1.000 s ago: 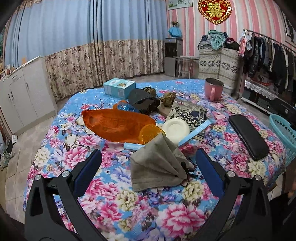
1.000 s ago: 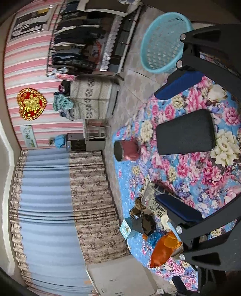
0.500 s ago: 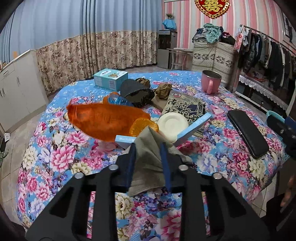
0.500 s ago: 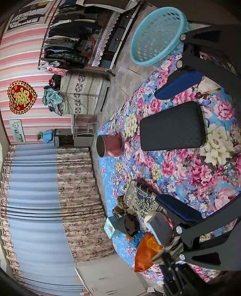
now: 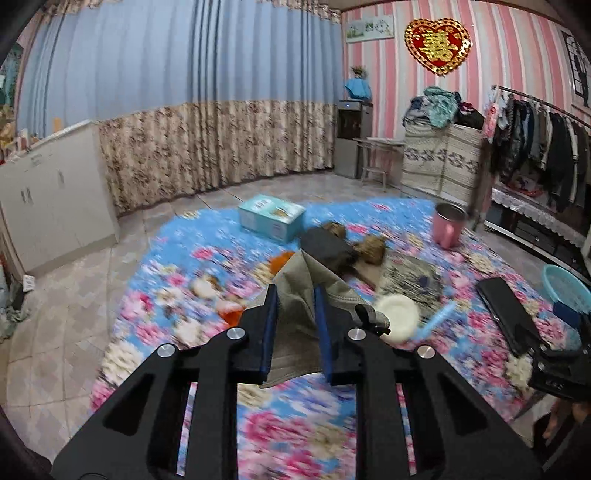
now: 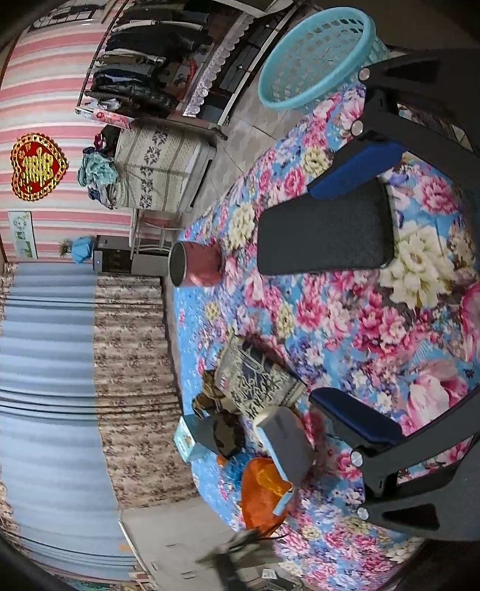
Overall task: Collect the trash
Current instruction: 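Lift the cloth with the left tool while the right tool grasps the paper card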
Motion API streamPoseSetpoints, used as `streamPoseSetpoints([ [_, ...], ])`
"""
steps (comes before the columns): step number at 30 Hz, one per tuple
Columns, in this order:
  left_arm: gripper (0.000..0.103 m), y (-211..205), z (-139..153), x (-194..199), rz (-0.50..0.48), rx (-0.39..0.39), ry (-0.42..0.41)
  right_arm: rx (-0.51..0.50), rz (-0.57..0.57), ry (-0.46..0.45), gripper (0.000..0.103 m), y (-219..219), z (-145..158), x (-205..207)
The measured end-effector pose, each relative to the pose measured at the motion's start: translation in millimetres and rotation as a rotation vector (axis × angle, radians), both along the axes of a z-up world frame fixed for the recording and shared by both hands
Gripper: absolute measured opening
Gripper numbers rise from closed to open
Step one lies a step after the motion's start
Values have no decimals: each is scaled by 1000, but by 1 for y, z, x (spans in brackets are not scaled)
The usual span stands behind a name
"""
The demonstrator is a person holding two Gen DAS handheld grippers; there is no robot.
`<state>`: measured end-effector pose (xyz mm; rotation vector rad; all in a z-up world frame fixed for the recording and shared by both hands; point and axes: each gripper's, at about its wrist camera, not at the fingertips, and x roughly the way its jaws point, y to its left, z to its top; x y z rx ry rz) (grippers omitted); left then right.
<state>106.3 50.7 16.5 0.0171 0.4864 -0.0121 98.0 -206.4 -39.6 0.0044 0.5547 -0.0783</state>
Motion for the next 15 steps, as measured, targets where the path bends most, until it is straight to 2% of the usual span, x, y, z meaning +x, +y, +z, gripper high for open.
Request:
streamPoseSetpoints([
  [5,19,32,1,8,61,-47,1,4,29,46,99,12,-4,6],
  [9,19,50,-5,9,94,-84,23,75,75,85,99,22,-9,10],
  [15,19,51,-8,5,98,-64,10,32,75,104,99,34,-17,13],
])
